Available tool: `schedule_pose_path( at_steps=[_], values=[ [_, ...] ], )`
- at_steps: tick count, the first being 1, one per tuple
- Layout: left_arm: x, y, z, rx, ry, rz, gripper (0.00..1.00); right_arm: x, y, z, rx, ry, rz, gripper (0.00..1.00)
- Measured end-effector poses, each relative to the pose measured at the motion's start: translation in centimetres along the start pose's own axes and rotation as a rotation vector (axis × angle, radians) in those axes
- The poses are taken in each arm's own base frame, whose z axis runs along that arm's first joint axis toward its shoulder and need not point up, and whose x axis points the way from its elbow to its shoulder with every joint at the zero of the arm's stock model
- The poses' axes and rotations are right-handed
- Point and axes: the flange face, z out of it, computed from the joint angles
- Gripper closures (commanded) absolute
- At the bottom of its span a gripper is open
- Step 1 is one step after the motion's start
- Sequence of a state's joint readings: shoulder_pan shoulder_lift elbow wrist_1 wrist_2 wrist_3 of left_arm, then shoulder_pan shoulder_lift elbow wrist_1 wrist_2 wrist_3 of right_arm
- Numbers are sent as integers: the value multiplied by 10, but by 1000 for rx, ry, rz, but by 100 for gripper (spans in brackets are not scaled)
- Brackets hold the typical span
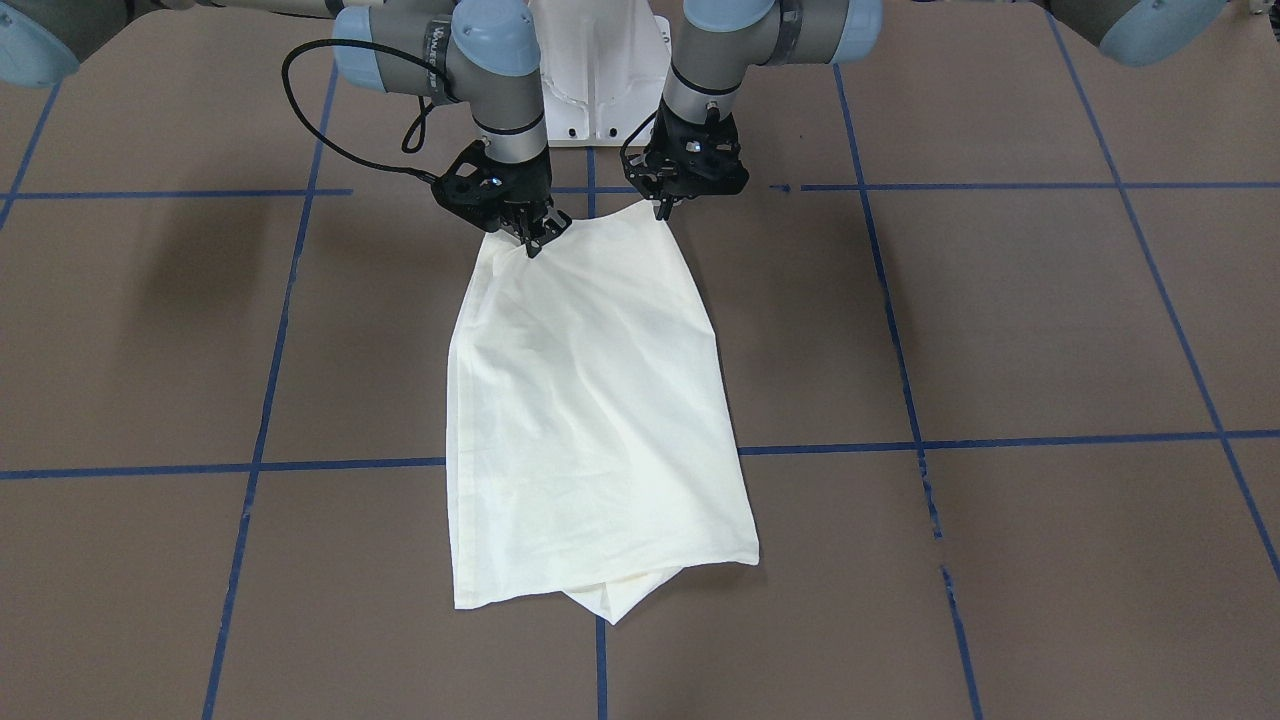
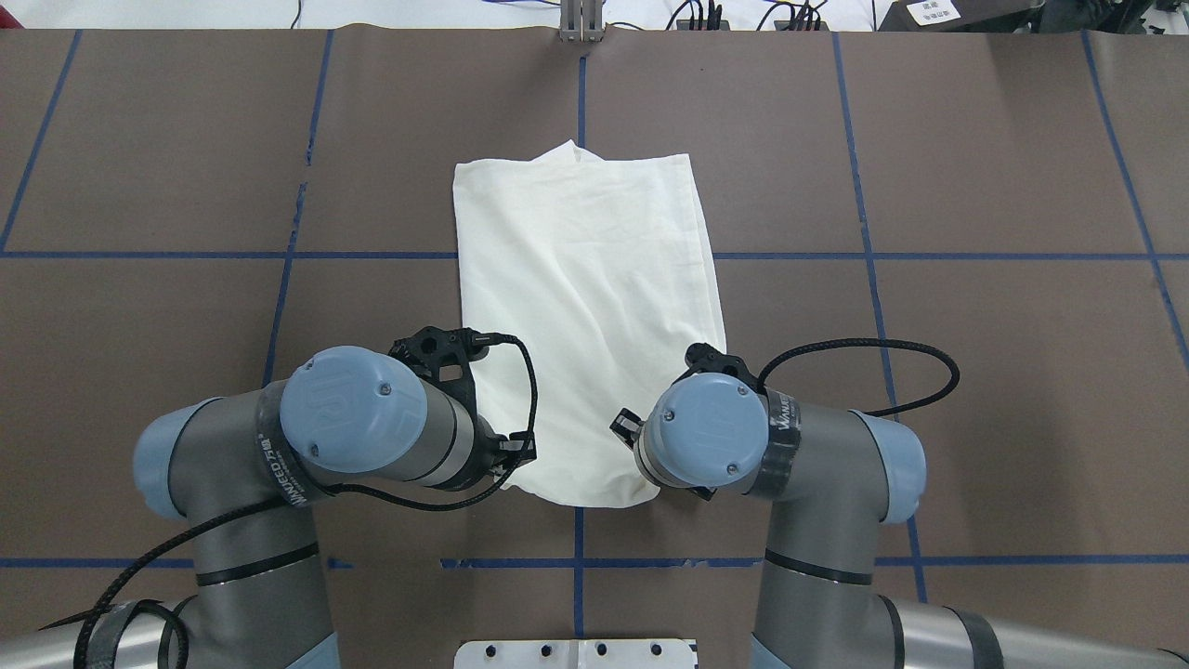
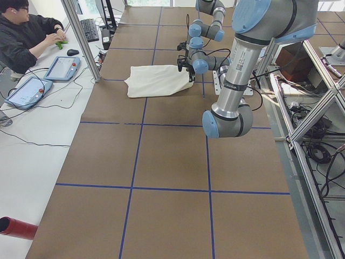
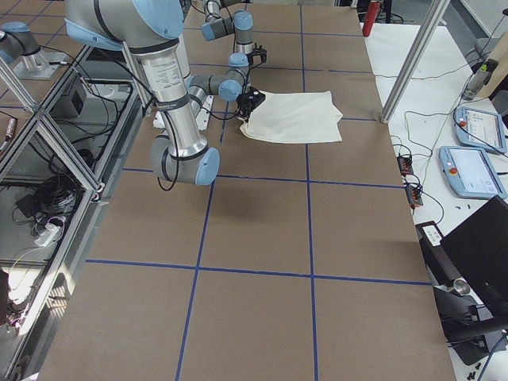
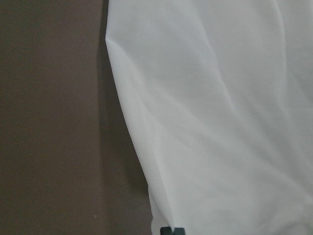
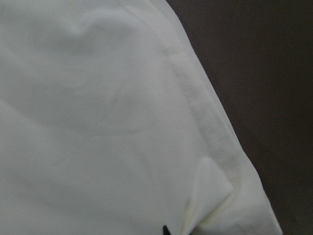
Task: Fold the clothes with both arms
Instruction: 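Grasp the shirt's near edge with both grippers, then lift the near edge with both grippers and fold it away from the robot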
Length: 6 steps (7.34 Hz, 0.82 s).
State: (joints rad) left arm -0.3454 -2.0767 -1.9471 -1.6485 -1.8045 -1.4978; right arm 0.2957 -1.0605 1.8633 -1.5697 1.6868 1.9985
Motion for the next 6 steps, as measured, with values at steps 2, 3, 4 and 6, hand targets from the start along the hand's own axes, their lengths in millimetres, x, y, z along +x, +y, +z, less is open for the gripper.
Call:
schedule_pose_path(
  at_steps=[2, 3, 4, 6],
  values=[
    [-2, 19, -19, -43, 36, -36, 100, 26, 27, -26, -61, -26, -59, 100],
    [-3, 37, -23, -71, 45, -48, 100, 33, 44, -34, -94, -32, -82, 100],
    [-6, 53, -24, -96, 48, -59, 100, 37, 56, -41, -126, -35, -96, 100],
    [-4, 64, -26, -115, 53, -66, 100, 30, 46, -54, -147, -56, -92, 100]
  ],
)
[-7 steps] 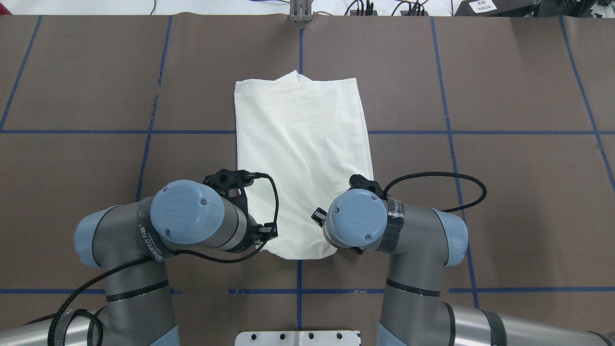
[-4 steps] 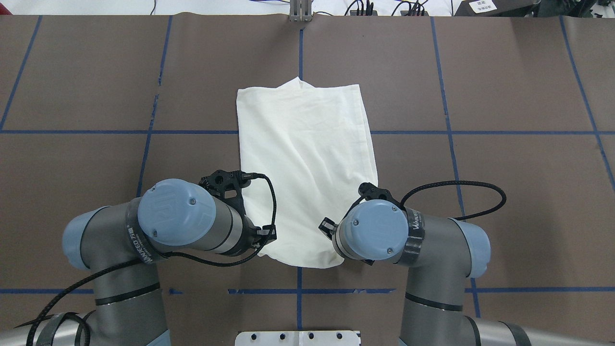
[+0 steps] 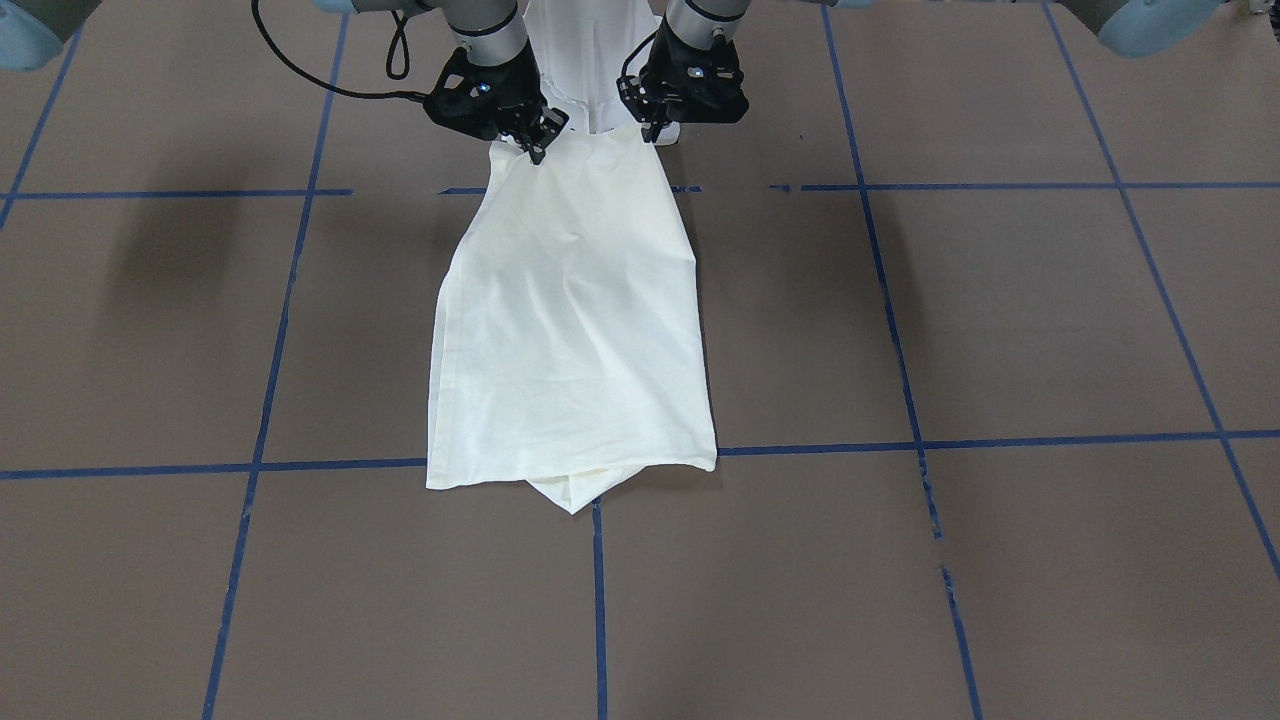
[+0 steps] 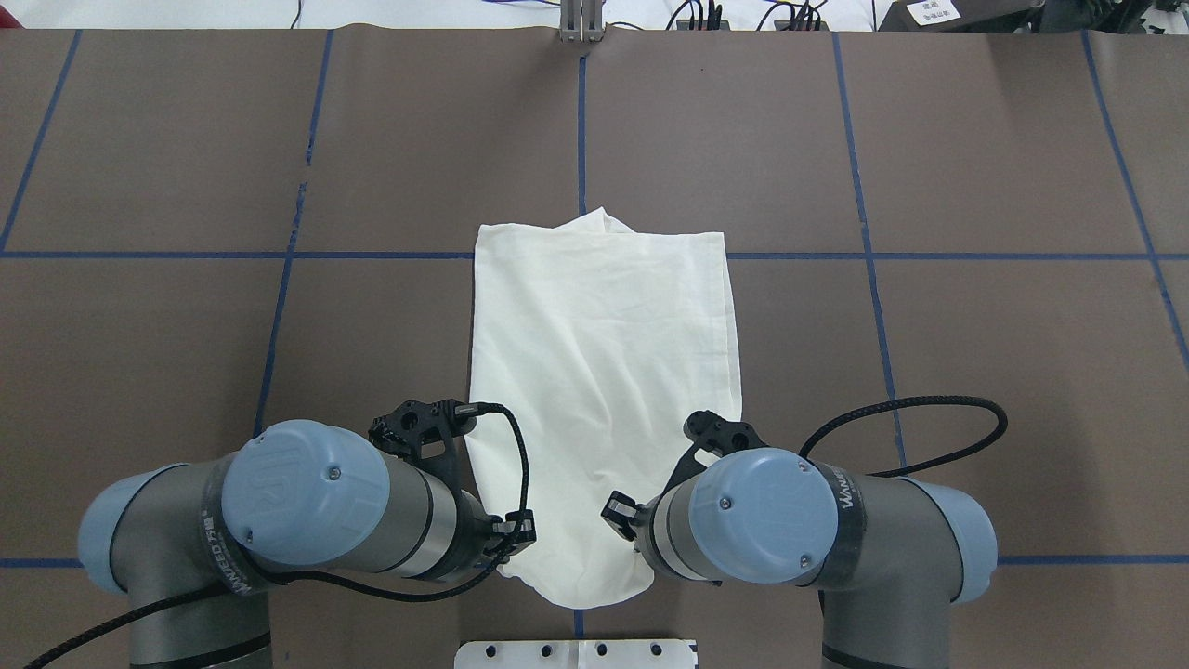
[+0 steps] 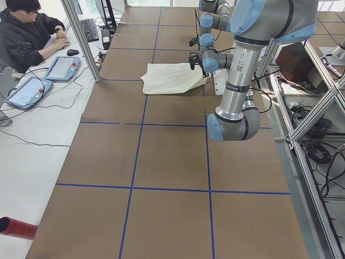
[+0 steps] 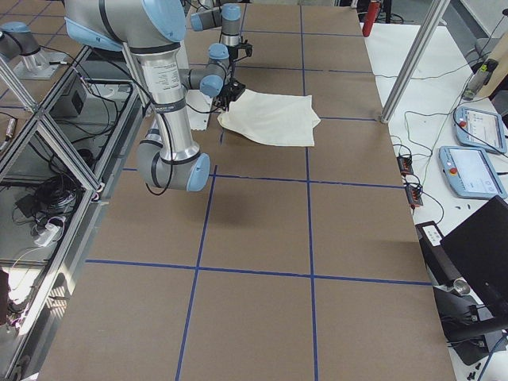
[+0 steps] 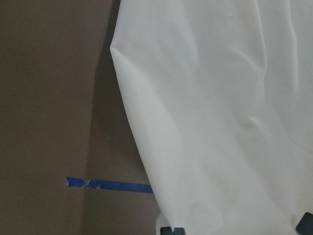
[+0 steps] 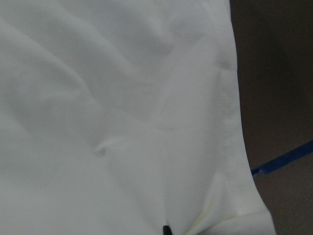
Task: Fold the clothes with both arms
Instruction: 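Lift the near edge with both grippers and fold it away from the robot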
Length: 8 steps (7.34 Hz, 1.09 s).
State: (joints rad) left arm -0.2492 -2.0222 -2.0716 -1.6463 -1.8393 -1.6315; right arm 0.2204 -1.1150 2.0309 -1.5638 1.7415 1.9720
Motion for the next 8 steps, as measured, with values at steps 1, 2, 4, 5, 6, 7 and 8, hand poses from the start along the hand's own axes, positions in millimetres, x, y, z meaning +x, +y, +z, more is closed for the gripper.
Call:
schedule_pose_path(
  at_steps=[1, 2, 4, 5, 6, 7, 8],
  values=[
    [2, -12, -7, 19, 11, -7, 100, -7, -18, -9, 13, -19, 1, 100],
    [5, -39, -23, 60, 35, -19, 100, -16, -43, -20, 29, -34, -1, 100],
    [21, -117, -51, 114, 94, -45, 100, -40, -106, -35, 51, -37, 12, 100],
    [29, -156, -47, 136, 111, -61, 100, -54, -135, -38, 56, -32, 24, 100],
    [31, -192, -37, 162, 114, -81, 100, -68, -161, -41, 62, -27, 42, 100],
    [28, -224, -32, 190, 111, -102, 100, -85, -188, -40, 76, -19, 68, 100],
    [28, -254, -31, 217, 105, -118, 100, -107, -219, -31, 90, -8, 98, 89]
  ],
)
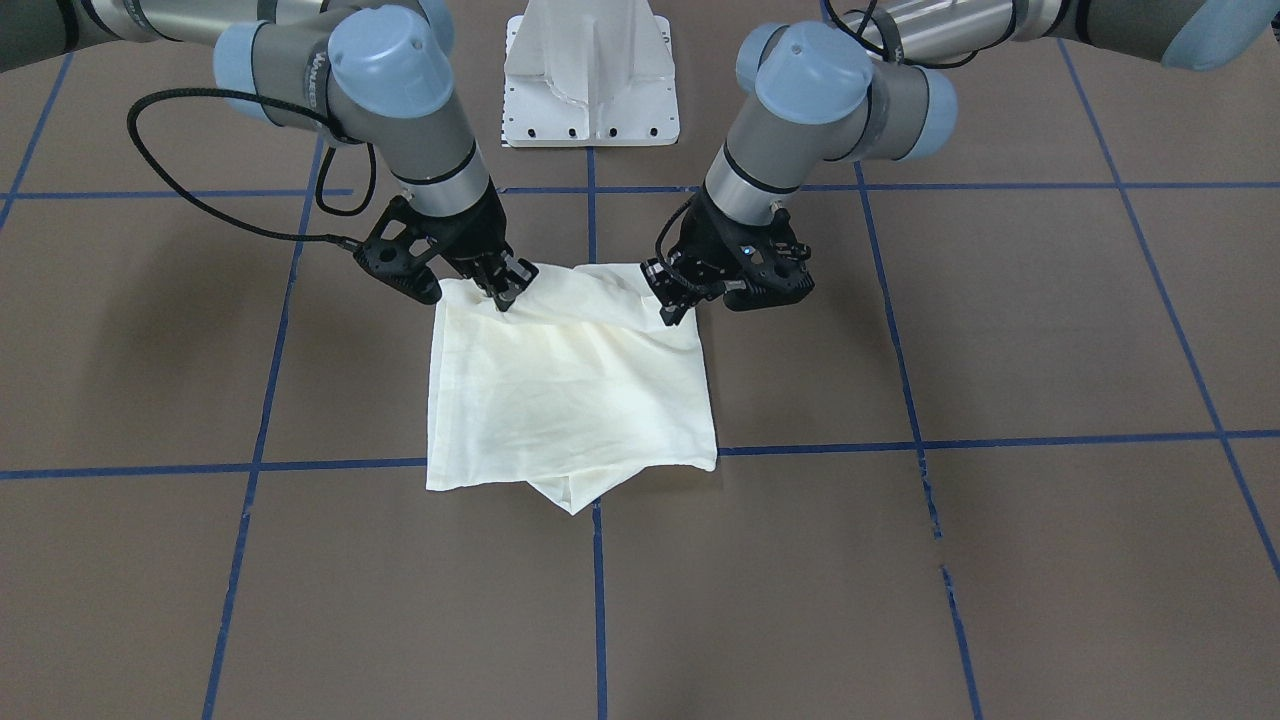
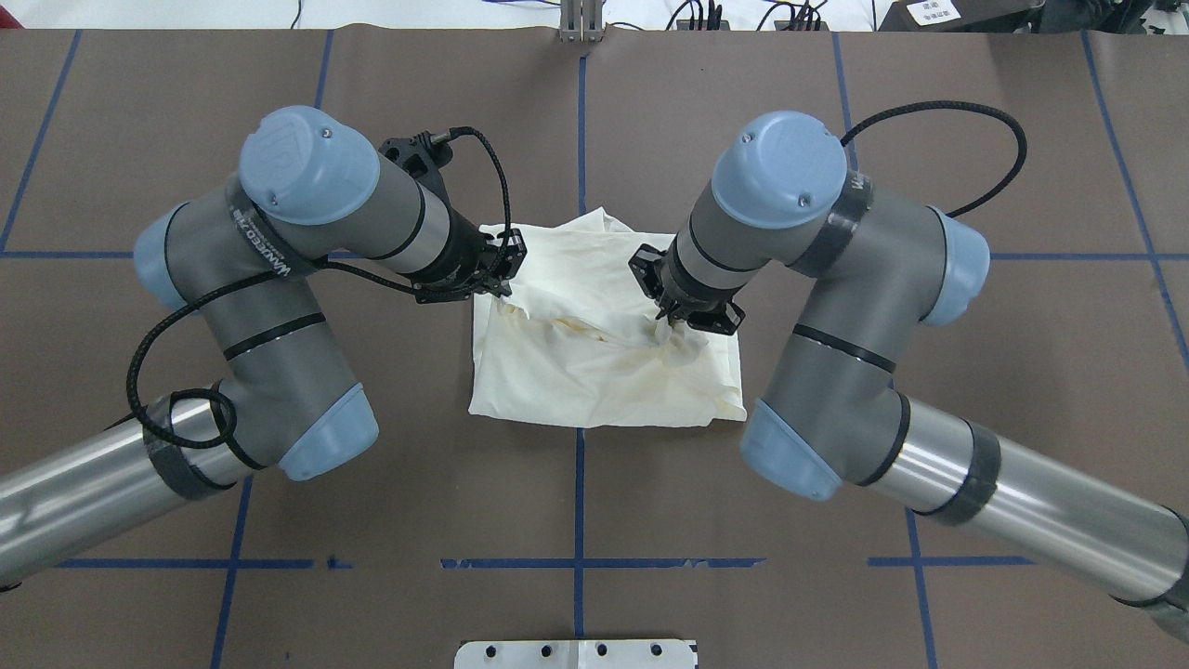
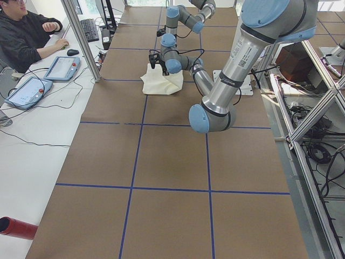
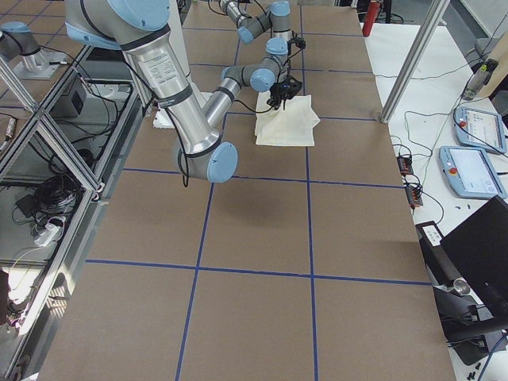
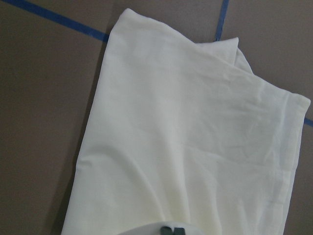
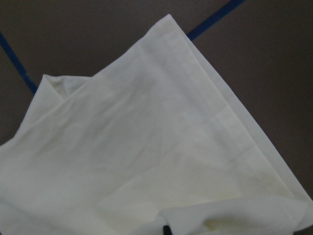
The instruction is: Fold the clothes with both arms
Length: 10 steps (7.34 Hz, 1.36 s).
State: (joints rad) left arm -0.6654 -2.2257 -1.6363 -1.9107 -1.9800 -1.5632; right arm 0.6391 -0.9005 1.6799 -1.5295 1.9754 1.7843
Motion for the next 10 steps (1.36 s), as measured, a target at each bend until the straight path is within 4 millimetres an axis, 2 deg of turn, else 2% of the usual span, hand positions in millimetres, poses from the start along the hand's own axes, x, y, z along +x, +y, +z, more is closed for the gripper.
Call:
schedule_pose_path(
  at_steps=[1, 2, 3, 4, 5, 7, 9, 10],
  values=[
    [8, -28, 8, 26, -10, -6, 100, -23, -37, 19, 6, 11, 11, 1],
    [13, -54, 18, 48, -15, -9, 34, -35, -73, 36, 6, 22, -5, 0],
    [14, -78, 27, 70, -11, -15, 0, -40, -100, 44, 11, 30, -31, 0],
    [11, -100, 33, 90, -9, -13, 0, -43, -118, 45, 18, 32, -57, 0],
    [9, -114, 38, 104, -13, 9, 0, -45, -132, 40, 24, 29, -82, 0],
    [9, -125, 37, 113, -14, 59, 0, -46, -149, 23, 2, 13, -111, 0],
    [8, -124, 29, 72, -3, 84, 0, -48, -137, 4, -37, -14, -132, 0],
    [8, -118, 21, 44, 13, 97, 0, -50, -120, 5, -42, -6, -146, 0]
  ],
)
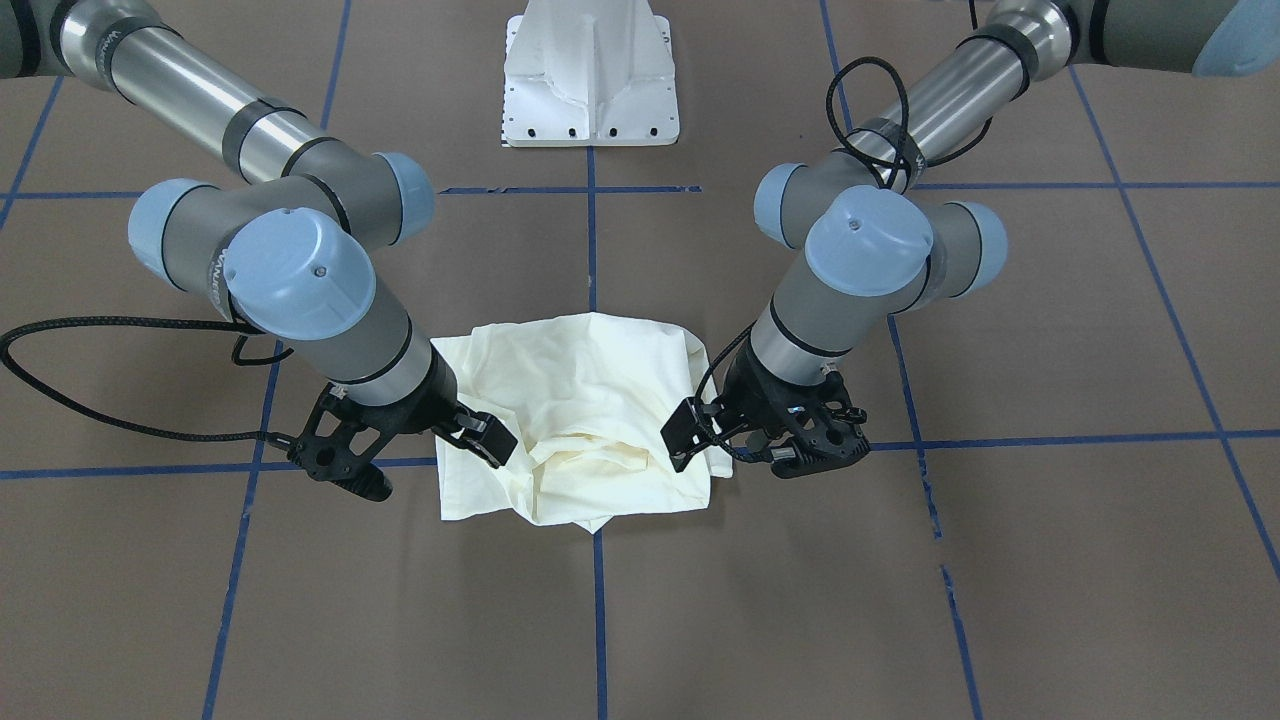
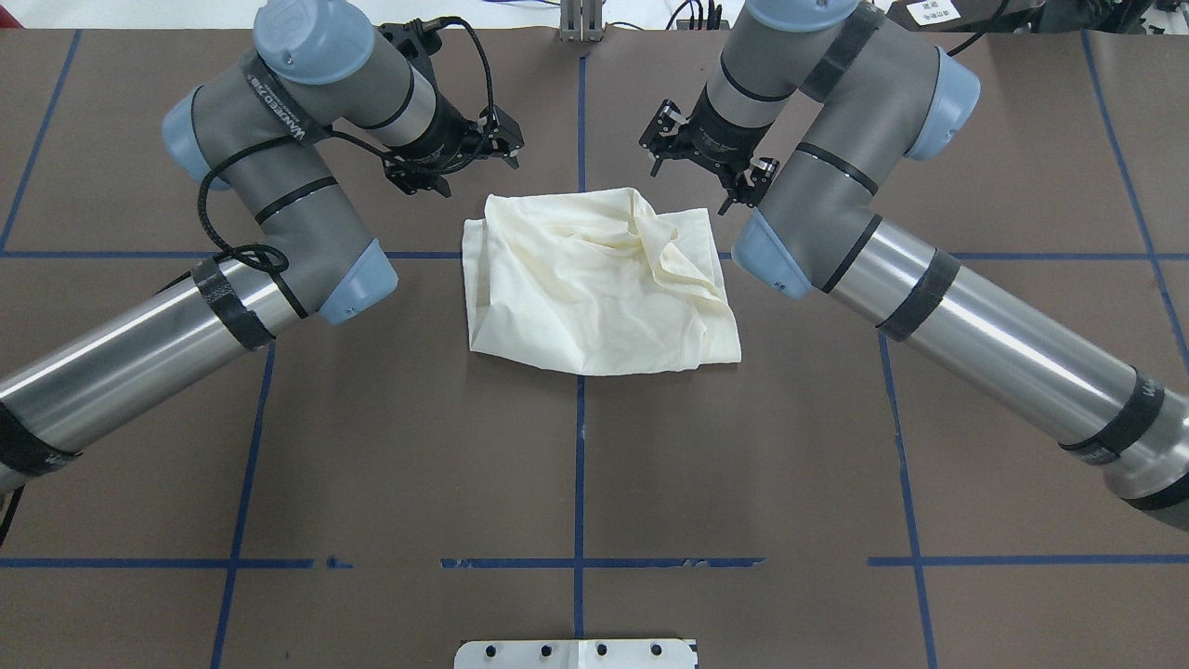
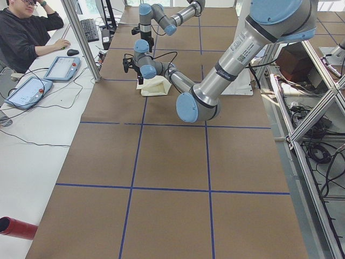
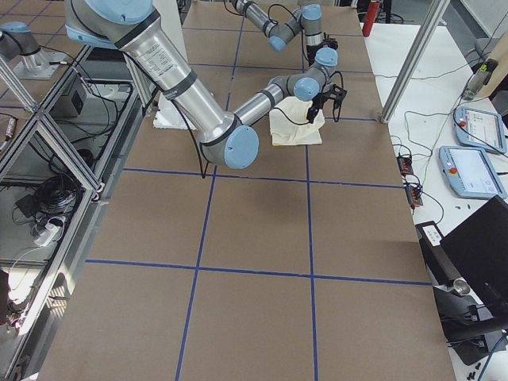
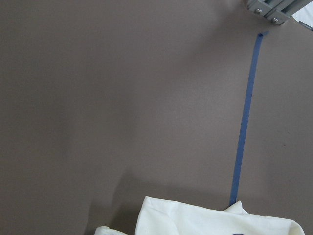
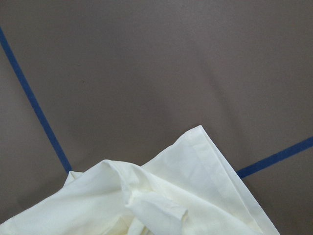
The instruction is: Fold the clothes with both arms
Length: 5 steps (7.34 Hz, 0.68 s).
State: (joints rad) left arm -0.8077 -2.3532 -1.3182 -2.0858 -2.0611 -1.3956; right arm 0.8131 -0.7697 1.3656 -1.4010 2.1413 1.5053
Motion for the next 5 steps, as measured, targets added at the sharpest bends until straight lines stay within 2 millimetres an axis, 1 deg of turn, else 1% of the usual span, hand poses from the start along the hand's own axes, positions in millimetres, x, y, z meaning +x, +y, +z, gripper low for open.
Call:
schedule_pose_path(
  at_steps=[1, 2, 3, 4, 5],
  values=[
    [-3, 7, -10, -21, 18, 13, 0, -7, 28, 20, 16, 32, -32, 0],
    [-7, 11, -20, -41, 33, 19, 0, -15, 51, 48, 61, 79, -90, 0],
    [-14, 14, -27, -56, 42, 23, 0, -20, 63, 73, 102, 135, -162, 0],
    [-20, 17, -33, -63, 48, 26, 0, -22, 66, 88, 119, 178, -214, 0],
    [-25, 20, -36, -66, 52, 29, 0, -21, 61, 98, 129, 210, -256, 0]
  ],
)
